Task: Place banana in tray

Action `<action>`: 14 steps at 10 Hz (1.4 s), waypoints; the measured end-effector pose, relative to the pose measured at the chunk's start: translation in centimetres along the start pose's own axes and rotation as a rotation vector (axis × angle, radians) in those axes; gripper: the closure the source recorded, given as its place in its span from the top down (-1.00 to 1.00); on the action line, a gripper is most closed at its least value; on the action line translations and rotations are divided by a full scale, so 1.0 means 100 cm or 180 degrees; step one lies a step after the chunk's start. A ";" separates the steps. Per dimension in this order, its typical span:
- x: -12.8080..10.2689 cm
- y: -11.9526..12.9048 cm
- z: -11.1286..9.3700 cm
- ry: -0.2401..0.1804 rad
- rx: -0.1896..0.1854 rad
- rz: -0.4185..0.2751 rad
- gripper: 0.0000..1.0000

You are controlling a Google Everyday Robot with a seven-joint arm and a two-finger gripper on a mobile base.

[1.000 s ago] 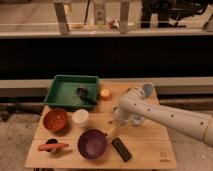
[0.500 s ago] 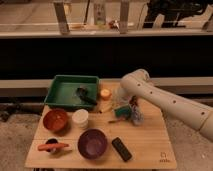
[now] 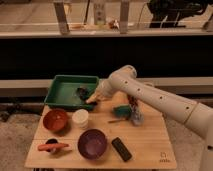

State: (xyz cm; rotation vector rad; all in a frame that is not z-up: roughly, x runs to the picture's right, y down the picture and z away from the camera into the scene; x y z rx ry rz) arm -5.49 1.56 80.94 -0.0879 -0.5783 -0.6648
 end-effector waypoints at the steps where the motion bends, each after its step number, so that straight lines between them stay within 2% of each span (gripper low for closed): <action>1: -0.008 -0.014 0.008 -0.0018 0.0103 -0.0079 -1.00; 2: -0.012 -0.026 0.015 -0.0041 0.0177 -0.0169 -1.00; 4: -0.015 -0.043 0.026 -0.0112 0.0231 -0.0329 -1.00; 6: -0.019 -0.058 0.036 -0.0217 0.0230 -0.0475 -1.00; 11: -0.011 -0.076 0.051 -0.0492 0.0158 -0.0577 -1.00; 12: -0.012 -0.079 0.054 -0.0516 0.0133 -0.0577 -0.94; 14: -0.017 -0.087 0.059 -0.0521 0.0121 -0.0564 -0.60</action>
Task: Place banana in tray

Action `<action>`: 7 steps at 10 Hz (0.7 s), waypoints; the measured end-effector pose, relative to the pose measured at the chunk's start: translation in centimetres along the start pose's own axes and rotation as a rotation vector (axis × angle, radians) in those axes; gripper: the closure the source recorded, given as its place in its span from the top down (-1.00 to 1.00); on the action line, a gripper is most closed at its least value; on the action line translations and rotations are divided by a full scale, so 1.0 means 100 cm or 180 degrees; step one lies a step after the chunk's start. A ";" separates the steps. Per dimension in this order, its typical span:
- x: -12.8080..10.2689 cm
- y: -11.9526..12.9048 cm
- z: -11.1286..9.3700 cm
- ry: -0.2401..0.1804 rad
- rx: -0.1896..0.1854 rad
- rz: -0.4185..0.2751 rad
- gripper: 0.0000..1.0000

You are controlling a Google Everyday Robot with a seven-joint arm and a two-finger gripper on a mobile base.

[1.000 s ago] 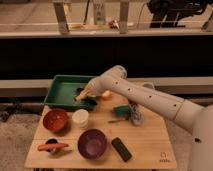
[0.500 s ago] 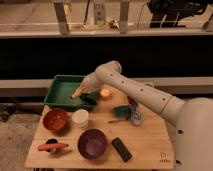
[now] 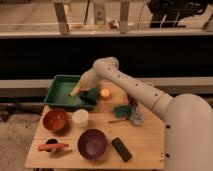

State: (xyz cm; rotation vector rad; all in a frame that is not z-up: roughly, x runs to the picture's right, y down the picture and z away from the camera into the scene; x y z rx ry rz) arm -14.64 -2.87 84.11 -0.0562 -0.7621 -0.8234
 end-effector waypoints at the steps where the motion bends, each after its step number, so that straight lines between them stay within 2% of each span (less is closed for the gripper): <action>1: 0.001 -0.002 0.000 0.0018 0.0005 0.0044 -0.36; 4: -0.003 -0.011 0.002 0.0040 0.0041 0.0141 0.29; 6: -0.007 -0.017 0.004 0.0035 0.0069 0.0165 0.57; 7: -0.010 -0.020 0.003 0.0026 0.0077 0.0183 0.60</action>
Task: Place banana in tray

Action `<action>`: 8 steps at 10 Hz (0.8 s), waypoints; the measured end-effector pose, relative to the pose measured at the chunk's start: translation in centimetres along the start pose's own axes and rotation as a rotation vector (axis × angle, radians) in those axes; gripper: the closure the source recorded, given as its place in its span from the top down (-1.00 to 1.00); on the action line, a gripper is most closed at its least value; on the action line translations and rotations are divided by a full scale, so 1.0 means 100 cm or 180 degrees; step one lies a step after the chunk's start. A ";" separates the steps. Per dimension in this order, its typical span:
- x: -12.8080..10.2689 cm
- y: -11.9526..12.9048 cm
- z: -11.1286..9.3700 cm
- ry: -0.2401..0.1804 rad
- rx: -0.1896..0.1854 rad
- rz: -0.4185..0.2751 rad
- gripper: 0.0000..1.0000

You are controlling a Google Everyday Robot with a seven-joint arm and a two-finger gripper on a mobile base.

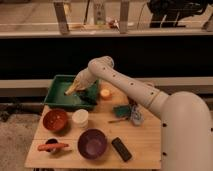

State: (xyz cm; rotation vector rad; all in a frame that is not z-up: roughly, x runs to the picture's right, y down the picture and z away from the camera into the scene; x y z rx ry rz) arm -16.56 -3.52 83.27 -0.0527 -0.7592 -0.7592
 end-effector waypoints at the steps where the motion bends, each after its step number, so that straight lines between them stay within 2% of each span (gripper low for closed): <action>1: -0.002 -0.001 -0.002 -0.0003 -0.0015 0.0029 0.60; 3: -0.010 -0.003 -0.004 -0.0024 -0.0129 0.0060 0.60; 6: -0.011 0.000 -0.015 -0.0026 -0.0175 0.0105 0.60; 8: -0.013 0.000 -0.015 -0.0032 -0.0180 0.0104 0.60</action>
